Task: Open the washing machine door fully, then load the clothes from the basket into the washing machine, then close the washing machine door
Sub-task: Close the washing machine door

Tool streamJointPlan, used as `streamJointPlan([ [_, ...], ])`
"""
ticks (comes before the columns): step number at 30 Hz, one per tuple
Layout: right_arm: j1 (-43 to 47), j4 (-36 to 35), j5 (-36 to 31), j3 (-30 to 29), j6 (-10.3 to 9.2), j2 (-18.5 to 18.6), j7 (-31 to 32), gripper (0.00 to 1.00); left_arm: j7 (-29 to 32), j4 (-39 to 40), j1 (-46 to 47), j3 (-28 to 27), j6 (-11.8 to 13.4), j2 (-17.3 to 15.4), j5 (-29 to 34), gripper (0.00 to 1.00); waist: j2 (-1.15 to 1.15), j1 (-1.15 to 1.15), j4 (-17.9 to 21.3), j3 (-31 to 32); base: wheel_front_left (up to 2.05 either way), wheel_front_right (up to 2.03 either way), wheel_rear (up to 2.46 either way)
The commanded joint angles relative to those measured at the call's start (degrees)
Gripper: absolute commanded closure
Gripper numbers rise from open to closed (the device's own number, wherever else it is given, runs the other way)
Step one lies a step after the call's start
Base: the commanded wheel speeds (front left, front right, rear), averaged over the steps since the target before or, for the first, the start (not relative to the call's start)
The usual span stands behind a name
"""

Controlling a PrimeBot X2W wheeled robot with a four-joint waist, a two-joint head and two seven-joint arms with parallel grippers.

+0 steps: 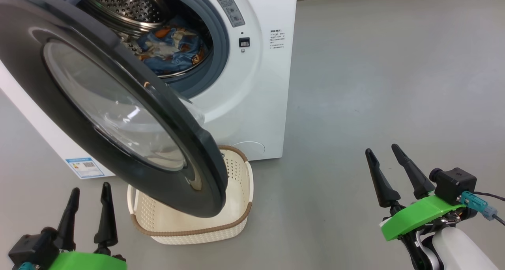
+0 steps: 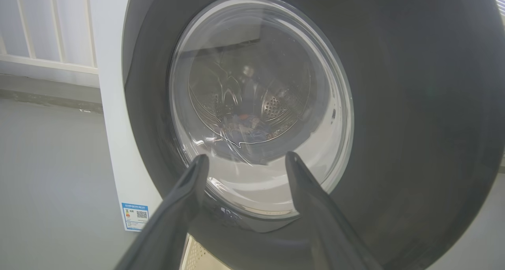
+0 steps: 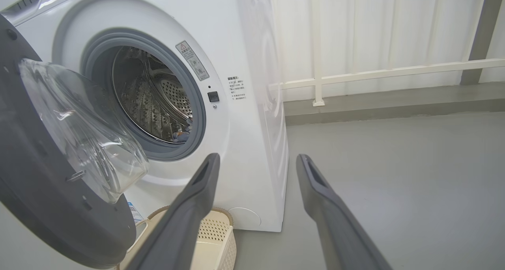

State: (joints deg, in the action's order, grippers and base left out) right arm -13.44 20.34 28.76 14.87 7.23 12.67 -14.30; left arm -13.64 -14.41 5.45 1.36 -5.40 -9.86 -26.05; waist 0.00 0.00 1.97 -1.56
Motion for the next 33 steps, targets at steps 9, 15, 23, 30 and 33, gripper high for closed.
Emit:
streamJointPlan([
  [9, -2.5, -2.0, 0.3, 0.8, 0.25, 1.3, -0.7, 1.0, -0.7, 1.3, 1.4, -1.7, 0.5, -1.6, -0.4, 0.0, 0.0, 0.0, -2.0, -1.0, 0.0, 0.0, 0.0],
  [15, -4.6, -3.8, 0.2, 0.9, 0.25, 1.3, -0.7, 1.0, -0.7, 1.2, 1.9, -1.4, 0.6, -1.6, -0.7, 0.0, 0.0, 0.0, -4.9, -1.0, 0.0, 0.0, 0.0],
  [23, -6.2, -11.1, -0.3, 2.6, 0.25, 1.2, -0.7, 1.0, -0.2, 0.5, 1.8, -0.6, 0.4, -1.9, -1.2, 0.0, 0.0, 0.0, -10.2, -0.3, 0.0, 0.0, 0.0],
  [30, -7.4, -16.4, -0.6, 6.0, 0.25, 0.1, -0.7, 1.0, 0.3, 0.8, 1.7, 0.2, 0.3, -1.5, -1.7, 0.0, 0.0, 0.0, -14.3, 0.5, 0.0, 0.0, 0.0],
  [33, -7.8, -17.4, -0.5, 7.0, 0.25, -0.4, -0.7, 1.0, 0.3, 0.7, 1.6, 0.6, 0.2, -1.3, -1.9, 0.0, 0.0, 0.0, -15.3, 0.7, 0.0, 0.0, 0.0],
])
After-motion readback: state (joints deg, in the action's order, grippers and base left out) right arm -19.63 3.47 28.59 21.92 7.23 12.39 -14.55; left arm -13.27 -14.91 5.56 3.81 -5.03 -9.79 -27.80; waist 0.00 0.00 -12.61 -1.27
